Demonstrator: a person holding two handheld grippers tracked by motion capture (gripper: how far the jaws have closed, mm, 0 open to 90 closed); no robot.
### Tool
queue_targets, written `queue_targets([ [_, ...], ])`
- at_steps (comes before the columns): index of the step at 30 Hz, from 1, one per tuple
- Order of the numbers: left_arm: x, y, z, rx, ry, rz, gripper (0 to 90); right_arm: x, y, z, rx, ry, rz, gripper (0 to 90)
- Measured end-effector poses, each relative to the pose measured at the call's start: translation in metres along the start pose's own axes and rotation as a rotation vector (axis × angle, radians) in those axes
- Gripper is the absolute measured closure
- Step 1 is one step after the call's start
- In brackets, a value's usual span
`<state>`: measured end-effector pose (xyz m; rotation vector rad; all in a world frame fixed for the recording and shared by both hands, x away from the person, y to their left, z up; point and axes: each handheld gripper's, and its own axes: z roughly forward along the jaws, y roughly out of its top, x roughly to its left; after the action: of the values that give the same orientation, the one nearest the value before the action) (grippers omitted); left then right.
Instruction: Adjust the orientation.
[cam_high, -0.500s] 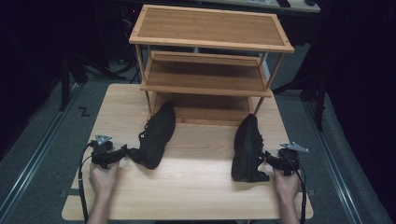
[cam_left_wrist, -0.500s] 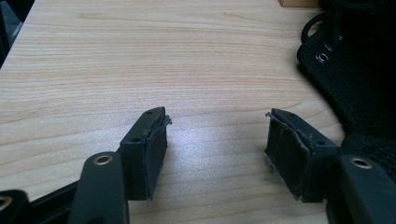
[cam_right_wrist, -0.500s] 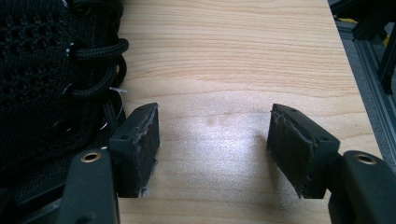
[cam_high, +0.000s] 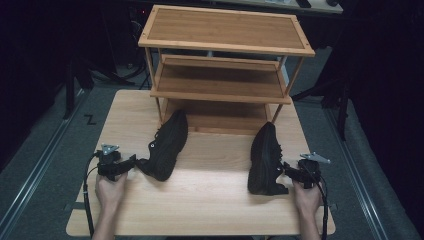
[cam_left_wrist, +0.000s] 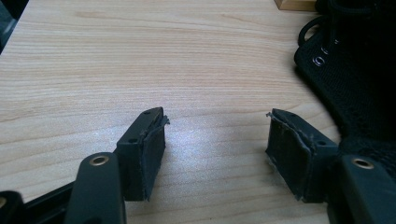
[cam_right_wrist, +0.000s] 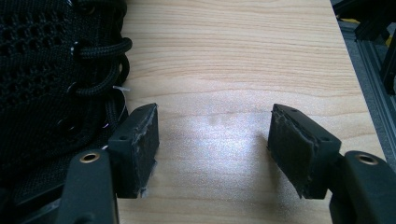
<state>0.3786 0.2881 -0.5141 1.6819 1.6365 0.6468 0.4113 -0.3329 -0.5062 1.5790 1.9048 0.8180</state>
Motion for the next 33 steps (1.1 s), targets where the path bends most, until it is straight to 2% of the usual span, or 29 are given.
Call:
queue_targets([
  [4,-0.001,0.0,0.0,0.002,0.006,0.008,37.5,0.0,0.0,0.0,0.001,0.0,0.004,34.1],
  [18,0.002,0.001,-0.002,0.003,-0.005,-0.013,41.8,0.0,0.0,0.0,0.001,0.0,0.004,34.2],
  [20,0.003,0.001,-0.004,0.0,-0.015,-0.02,41.9,0.0,0.0,0.0,0.001,0.0,0.005,34.2],
  [23,0.005,0.003,-0.008,-0.01,-0.056,-0.045,42.1,0.001,0.0,0.0,0.001,0.0,0.005,34.1],
  [30,-0.002,0.018,-0.016,-0.028,-0.064,0.008,42.5,0.001,0.0,0.0,0.001,-0.001,0.006,34.1],
  [33,-0.007,0.025,-0.014,-0.017,-0.072,0.038,42.1,0.001,0.0,0.0,0.001,-0.001,0.005,34.1],
])
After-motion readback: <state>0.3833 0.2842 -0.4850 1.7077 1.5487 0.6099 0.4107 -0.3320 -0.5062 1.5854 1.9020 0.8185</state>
